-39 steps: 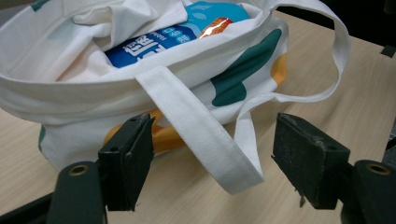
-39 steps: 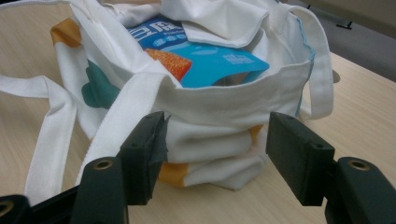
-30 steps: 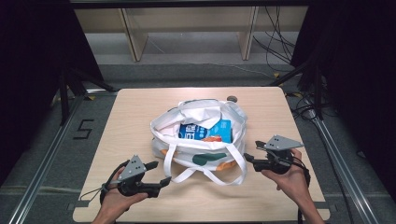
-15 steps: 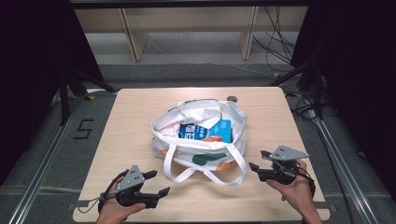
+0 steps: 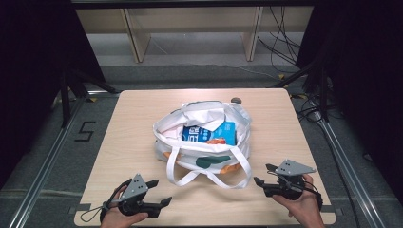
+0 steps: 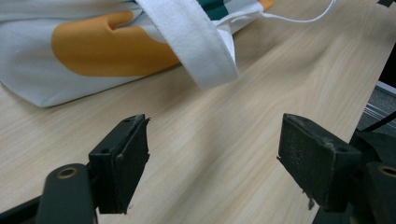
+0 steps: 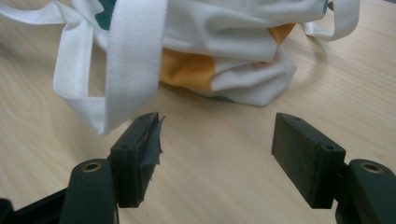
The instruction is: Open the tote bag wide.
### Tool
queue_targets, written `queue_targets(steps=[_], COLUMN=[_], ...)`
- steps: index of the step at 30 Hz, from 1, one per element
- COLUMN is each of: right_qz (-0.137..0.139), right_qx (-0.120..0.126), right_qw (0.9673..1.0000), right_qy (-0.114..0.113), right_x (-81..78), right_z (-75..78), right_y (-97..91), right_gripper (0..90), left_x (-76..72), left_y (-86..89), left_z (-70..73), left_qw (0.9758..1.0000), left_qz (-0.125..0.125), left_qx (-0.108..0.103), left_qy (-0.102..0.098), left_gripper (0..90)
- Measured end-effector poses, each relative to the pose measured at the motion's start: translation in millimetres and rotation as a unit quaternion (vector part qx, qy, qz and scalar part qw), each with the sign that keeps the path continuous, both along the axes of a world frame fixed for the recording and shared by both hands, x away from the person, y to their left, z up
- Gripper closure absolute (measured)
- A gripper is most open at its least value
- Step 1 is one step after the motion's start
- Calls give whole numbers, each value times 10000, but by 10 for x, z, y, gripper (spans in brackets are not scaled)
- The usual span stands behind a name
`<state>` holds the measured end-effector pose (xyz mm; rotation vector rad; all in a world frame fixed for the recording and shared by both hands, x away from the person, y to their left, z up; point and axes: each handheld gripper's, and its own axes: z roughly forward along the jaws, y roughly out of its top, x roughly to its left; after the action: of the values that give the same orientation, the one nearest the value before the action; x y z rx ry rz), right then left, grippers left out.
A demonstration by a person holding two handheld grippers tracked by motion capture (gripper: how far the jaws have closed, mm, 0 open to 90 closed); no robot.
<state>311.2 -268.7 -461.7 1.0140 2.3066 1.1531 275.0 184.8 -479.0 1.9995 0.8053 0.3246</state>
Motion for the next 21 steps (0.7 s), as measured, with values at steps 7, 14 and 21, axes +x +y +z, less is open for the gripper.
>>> queue_targets(steps=[7,14,21], right_qz=[34,70,183], right_qx=[-28,-71,-112], right_qw=[10000,9997,9995], right_qy=[39,216,239], right_x=[-131,-249,-290], right_z=[-74,-164,-198], right_y=[-36,-84,-70], right_gripper=[315,314,313], left_x=[-48,-62,-39], left_y=[9,-5,6], left_z=[-52,-103,-117], left_qw=[9999,9999,9999], left_qz=[78,71,52], left_qx=[30,1,49], left_qy=[99,156,84], left_gripper=[235,233,228])
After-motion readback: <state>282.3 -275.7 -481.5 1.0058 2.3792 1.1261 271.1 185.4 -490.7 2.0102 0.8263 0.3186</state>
